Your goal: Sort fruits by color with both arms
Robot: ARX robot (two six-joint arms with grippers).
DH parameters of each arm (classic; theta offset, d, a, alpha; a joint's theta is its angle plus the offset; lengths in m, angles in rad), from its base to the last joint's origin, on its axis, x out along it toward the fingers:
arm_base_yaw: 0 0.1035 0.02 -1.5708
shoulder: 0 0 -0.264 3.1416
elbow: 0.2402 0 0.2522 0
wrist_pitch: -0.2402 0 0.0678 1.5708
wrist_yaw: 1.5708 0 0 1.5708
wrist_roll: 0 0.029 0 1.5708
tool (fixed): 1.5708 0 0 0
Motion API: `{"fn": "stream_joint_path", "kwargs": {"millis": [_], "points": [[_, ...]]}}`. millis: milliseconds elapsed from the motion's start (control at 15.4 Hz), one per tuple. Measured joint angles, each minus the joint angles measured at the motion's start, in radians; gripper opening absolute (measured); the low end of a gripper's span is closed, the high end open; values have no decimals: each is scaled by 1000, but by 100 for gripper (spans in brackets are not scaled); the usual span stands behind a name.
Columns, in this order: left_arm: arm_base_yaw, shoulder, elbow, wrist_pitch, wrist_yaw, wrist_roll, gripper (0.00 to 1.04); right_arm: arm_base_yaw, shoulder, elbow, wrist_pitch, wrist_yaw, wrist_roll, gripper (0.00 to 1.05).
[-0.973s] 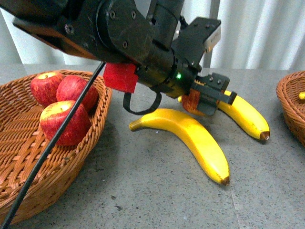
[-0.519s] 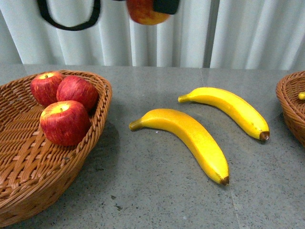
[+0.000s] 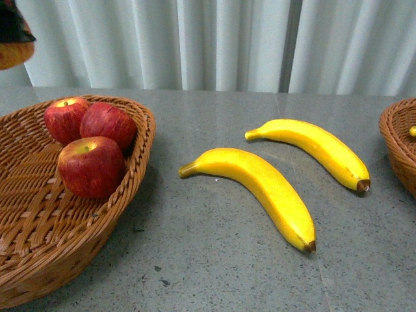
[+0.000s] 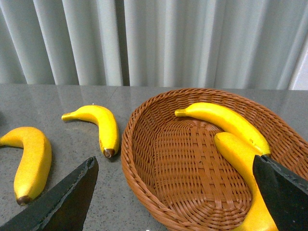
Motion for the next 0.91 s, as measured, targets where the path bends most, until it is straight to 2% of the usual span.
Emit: {"fn": "stream_joint_path", "kwargs": {"millis": [130, 195, 259, 324, 389, 713, 908], "points": [[-8, -49, -27, -16, -16, -47, 64, 0, 0, 0, 0, 0, 0, 98], [-2, -78, -101, -51, -68, -121, 64, 0, 0, 0, 0, 0, 0, 98], [42, -98, -144, -27, -148, -134, 64, 0, 0, 0, 0, 0, 0, 98], [52, -89, -160, -14, -139, -136, 77, 0, 0, 0, 0, 0, 0, 98], [47, -87, -161, 8, -122, -137, 98, 0, 0, 0, 0, 0, 0, 98], [-29, -196, -161, 91, -126, -101, 98, 0, 0, 0, 0, 0, 0, 98], [-43, -223, -161, 107, -139, -89, 98, 0, 0, 0, 0, 0, 0, 98]]}}
